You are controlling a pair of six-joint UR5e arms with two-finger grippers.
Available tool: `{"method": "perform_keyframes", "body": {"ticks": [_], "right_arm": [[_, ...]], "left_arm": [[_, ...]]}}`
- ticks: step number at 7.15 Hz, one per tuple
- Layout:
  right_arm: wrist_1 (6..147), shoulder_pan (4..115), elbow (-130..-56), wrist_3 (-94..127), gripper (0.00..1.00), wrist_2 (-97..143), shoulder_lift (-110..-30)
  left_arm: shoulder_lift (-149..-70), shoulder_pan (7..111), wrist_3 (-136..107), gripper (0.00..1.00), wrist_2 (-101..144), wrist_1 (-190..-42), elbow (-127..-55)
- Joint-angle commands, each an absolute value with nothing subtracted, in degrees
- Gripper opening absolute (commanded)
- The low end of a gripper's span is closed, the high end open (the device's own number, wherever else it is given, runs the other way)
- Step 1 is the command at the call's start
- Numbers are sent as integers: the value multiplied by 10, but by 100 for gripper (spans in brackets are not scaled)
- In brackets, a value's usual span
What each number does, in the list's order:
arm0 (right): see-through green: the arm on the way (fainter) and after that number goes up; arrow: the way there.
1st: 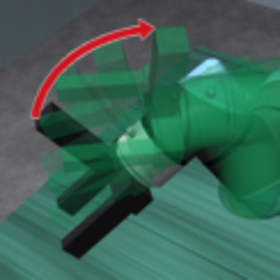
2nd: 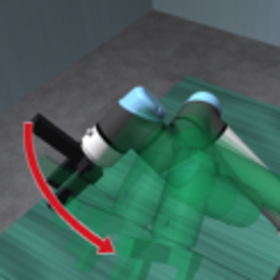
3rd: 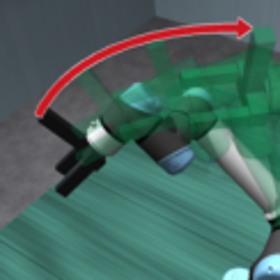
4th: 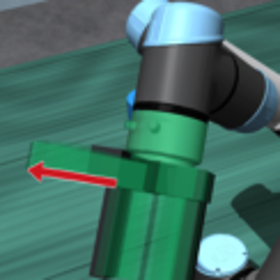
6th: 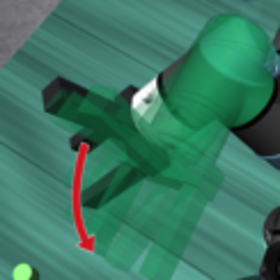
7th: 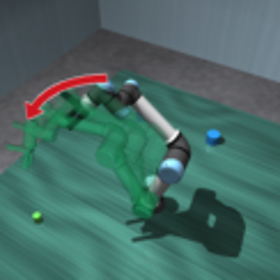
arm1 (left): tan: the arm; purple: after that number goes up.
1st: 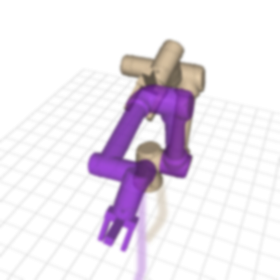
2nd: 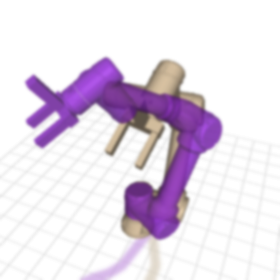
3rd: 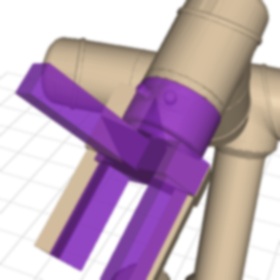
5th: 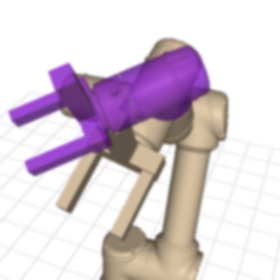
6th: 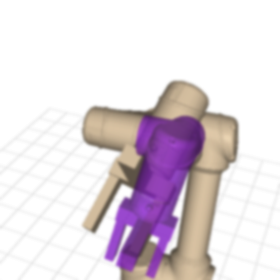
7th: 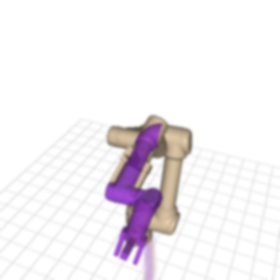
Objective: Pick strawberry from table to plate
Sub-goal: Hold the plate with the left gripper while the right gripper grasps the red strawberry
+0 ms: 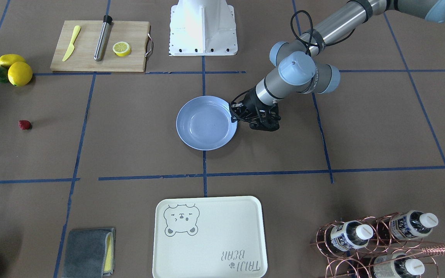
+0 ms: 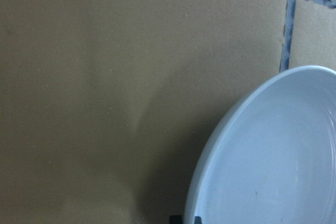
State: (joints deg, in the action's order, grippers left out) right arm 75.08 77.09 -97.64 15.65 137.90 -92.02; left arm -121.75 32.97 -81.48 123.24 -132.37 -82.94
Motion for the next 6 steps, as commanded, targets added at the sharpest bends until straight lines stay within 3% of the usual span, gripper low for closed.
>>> {"method": "perform_keyframes", "body": {"ticks": [1, 2, 3, 4, 5, 6], "right_arm": [[751, 761, -976, 158, 100, 1379, -920], [751, 752, -982, 167, 100, 1379, -920], [751, 735, -992, 204, 100, 1379, -921], [751, 717, -1011, 213, 100, 1378, -927], [751, 703, -1035, 215, 100, 1372, -952], [744, 691, -1046, 234, 100, 1362, -967]], "left_arm": [[-1217, 324, -815, 0, 1229, -1330, -829], [-1217, 323, -815, 6, 1229, -1330, -829], [-1217, 323, -815, 24, 1229, -1332, -829], [-1216, 324, -813, 50, 1229, -1351, -829], [-1215, 325, -814, 65, 1229, -1362, -832], [-1214, 327, -814, 65, 1229, -1362, -833]]}}
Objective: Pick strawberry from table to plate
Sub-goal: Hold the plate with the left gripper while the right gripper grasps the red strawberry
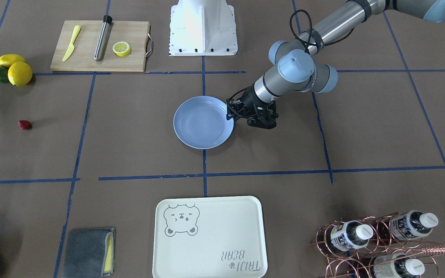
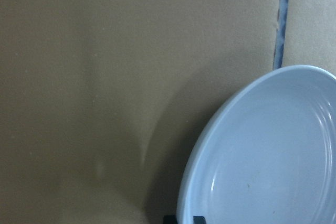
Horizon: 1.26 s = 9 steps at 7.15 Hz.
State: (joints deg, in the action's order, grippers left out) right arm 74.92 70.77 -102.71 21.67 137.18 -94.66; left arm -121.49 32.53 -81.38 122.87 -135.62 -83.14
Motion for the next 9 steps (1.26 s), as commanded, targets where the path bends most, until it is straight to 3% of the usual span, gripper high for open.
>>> {"method": "perform_keyframes", "body": {"ticks": [1, 3, 9], "right_arm": [[643, 659, -1042, 279, 100, 1322, -1003], [474, 561, -1001, 450, 100, 1246, -1023], [453, 499, -960, 516, 98, 1190, -997]], "left_arm": [[-1214, 328, -815, 65, 1229, -1363, -837], [-1214, 330, -814, 65, 1229, -1362, -840], [-1210, 330, -814, 67, 1229, -1362, -841]]}}
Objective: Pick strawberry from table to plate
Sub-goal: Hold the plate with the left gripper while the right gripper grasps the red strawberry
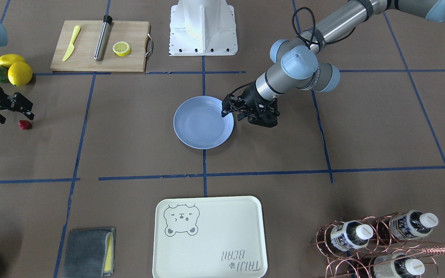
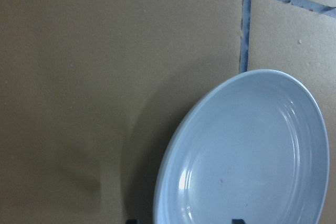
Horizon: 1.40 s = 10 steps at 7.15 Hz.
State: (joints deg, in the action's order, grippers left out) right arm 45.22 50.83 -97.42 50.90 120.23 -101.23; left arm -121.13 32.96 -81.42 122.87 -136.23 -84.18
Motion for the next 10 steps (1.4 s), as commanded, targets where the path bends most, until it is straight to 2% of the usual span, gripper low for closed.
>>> {"method": "perform_keyframes", "body": {"ticks": [1, 2, 3, 4, 6, 7, 9, 10], "right_arm": [[453, 497, -941, 516, 91, 1190, -980], [452, 498, -935, 516, 85, 1190, -978], [452, 498, -935, 516, 65, 1190, -978], [452, 500, -934, 515, 58, 1190, -982], [452, 500, -938, 515, 72, 1191, -985], [452, 501, -939, 515, 73, 1191, -987], [452, 500, -939, 515, 71, 1192, -987], [451, 500, -940, 515, 60, 1192, -987]], "left_arm": [[-1210, 330, -814, 68, 1228, -1362, -841], [-1209, 330, -813, 68, 1228, -1362, -841], [-1210, 330, -813, 68, 1229, -1362, -841], [-1209, 330, -813, 68, 1228, -1362, -841], [-1209, 330, -813, 68, 1228, -1362, -840], [-1209, 330, -813, 68, 1228, -1362, -840], [-1209, 330, -813, 68, 1228, -1362, -840], [-1209, 330, -813, 68, 1228, -1363, -840]]}}
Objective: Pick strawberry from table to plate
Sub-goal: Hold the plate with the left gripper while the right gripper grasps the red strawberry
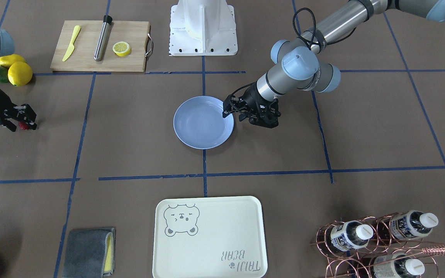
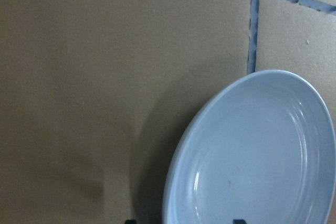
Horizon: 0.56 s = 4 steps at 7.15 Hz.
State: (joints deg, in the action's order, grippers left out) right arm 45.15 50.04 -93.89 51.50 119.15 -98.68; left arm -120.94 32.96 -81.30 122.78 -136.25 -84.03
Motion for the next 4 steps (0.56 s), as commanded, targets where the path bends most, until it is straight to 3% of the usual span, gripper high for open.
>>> {"method": "perform_keyframes", "body": {"ticks": [1, 3, 4], "right_arm": [[452, 501, -940, 515, 41, 1194, -987], [452, 501, -941, 515, 0, 1196, -987], [452, 501, -941, 515, 0, 1196, -987]], "left_arm": [[-1209, 330, -813, 68, 1228, -1362, -840], [-1209, 330, -813, 68, 1228, -1363, -840], [-1209, 330, -813, 68, 1228, -1363, -840]]}}
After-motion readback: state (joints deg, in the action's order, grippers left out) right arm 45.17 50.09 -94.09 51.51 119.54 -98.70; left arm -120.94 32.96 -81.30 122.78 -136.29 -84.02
